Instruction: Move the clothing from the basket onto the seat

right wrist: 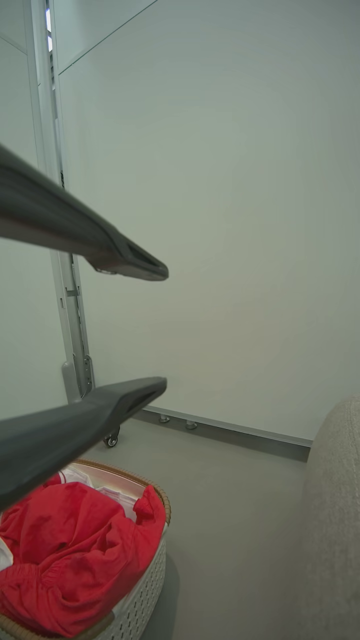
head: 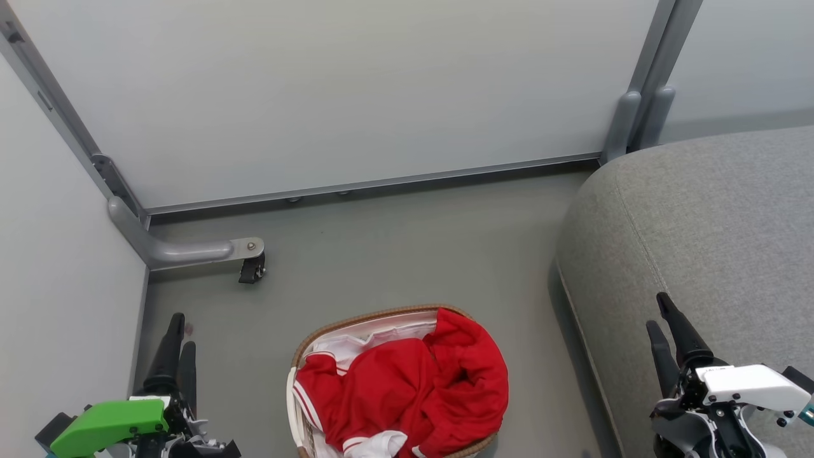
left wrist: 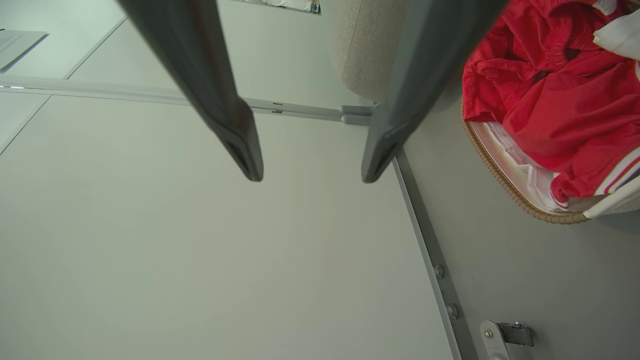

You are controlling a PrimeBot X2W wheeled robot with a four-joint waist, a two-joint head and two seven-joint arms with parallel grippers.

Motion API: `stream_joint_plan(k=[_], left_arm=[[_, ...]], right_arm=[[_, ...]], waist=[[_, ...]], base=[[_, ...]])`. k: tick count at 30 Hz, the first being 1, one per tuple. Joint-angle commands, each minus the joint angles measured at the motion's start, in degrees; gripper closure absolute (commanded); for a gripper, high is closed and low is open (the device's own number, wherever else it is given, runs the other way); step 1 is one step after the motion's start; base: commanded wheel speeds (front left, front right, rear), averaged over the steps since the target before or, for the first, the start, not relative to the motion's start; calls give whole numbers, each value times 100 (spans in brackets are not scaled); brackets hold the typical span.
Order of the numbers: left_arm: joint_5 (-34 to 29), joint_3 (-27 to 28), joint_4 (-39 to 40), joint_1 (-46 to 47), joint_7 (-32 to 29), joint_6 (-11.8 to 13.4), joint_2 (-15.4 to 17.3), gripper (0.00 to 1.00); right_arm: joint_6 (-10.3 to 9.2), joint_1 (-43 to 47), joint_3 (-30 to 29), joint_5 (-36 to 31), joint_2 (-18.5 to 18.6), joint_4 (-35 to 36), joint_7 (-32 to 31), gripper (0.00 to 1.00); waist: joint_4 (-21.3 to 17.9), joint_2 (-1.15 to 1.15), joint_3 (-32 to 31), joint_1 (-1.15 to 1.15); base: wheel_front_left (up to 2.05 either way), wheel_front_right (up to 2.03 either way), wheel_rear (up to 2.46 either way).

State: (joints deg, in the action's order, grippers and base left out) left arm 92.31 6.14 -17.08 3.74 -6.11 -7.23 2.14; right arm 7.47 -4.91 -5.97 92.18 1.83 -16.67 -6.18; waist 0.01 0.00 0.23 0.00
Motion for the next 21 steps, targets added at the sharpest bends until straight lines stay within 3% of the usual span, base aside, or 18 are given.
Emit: stream_joint_plan(k=[1, 9, 21], left_arm=[[-40, -1, 84, 100, 67, -6, 21, 0], [-568, -75, 58, 108, 307, -8, 128, 0], [-2358, -192, 63, 82, 611, -12, 264, 0]], right_arm=[[1, -90, 67, -85, 49, 110, 70, 0], [1, -167, 243, -577, 139, 121, 310, 0], [2, -268, 356, -2162, 214, 240, 615, 0]], waist=[[2, 0, 3, 0], [8, 0, 13, 0], [15, 0, 11, 0]], base=[[0, 0, 0], [0, 0, 0], [0, 0, 0]])
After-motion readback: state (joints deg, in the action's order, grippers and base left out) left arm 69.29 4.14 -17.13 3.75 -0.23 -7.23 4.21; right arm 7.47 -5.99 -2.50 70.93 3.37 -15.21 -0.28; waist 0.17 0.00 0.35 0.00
